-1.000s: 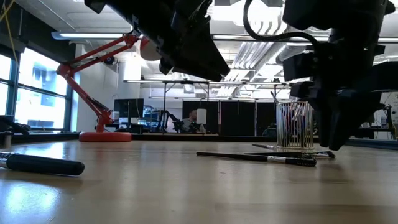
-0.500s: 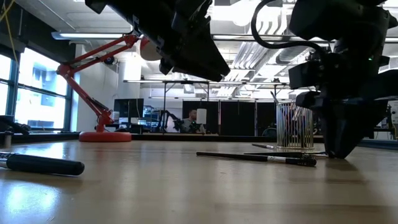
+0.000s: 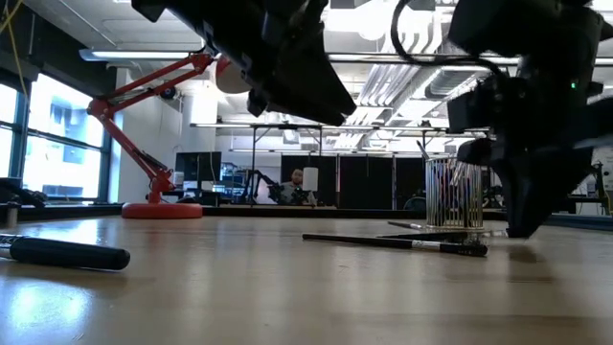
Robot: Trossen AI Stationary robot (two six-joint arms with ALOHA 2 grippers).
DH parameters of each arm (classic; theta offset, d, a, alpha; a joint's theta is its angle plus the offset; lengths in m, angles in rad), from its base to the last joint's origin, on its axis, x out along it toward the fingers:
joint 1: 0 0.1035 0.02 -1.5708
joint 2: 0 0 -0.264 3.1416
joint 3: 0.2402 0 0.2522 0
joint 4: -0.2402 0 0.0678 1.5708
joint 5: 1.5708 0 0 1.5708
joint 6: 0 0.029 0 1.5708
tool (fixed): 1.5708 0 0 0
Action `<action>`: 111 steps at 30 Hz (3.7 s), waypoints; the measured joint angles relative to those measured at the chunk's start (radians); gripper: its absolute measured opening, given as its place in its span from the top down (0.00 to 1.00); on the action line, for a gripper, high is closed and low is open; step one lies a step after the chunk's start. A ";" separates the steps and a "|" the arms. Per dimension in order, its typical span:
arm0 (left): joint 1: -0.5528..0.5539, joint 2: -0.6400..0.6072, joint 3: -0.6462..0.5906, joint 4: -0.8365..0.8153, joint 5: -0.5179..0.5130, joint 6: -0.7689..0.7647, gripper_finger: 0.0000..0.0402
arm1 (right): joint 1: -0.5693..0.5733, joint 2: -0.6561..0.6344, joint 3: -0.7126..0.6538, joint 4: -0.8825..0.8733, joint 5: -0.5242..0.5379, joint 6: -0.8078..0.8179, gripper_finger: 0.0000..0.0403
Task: Put items in baskets/containers
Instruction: Put the black brush into the gold holder
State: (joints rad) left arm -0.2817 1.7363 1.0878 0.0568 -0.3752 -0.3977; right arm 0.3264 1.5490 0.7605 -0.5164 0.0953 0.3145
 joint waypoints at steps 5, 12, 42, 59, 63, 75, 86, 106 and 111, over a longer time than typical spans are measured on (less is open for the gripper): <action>0.000 0.000 0.000 0.003 0.011 0.051 0.64 | -0.001 -0.077 0.004 -0.051 0.000 0.045 0.99; -0.029 0.000 0.025 -0.025 -0.011 0.193 0.64 | -0.001 -0.092 0.165 -0.314 0.082 0.089 1.00; -0.062 0.149 0.311 -0.451 -0.290 0.260 0.64 | -0.045 0.182 0.644 -0.615 0.187 0.066 1.00; -0.065 0.149 0.310 -0.485 -0.322 0.240 0.67 | -0.044 0.182 0.643 -0.568 0.186 0.044 1.00; -0.065 0.148 0.310 -0.496 -0.291 0.232 0.74 | -0.044 0.182 0.643 -0.567 0.186 0.044 1.00; -0.065 0.148 0.309 -0.505 -0.262 0.206 0.98 | -0.042 0.181 0.643 -0.557 0.184 0.043 1.00; -0.065 0.148 0.309 -0.501 -0.191 0.168 0.94 | -0.019 0.180 0.643 -0.498 0.187 0.017 1.00; -0.064 0.148 0.308 -0.515 -0.192 0.164 0.99 | -0.019 0.180 0.643 -0.495 0.187 0.017 1.00; -0.064 0.148 0.308 -0.517 -0.199 0.165 1.00 | -0.019 0.180 0.643 -0.494 0.187 0.017 1.00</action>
State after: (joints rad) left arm -0.3462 1.8843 1.3960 -0.4599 -0.5740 -0.2329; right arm 0.3069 1.7287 1.4040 -1.0107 0.2821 0.3317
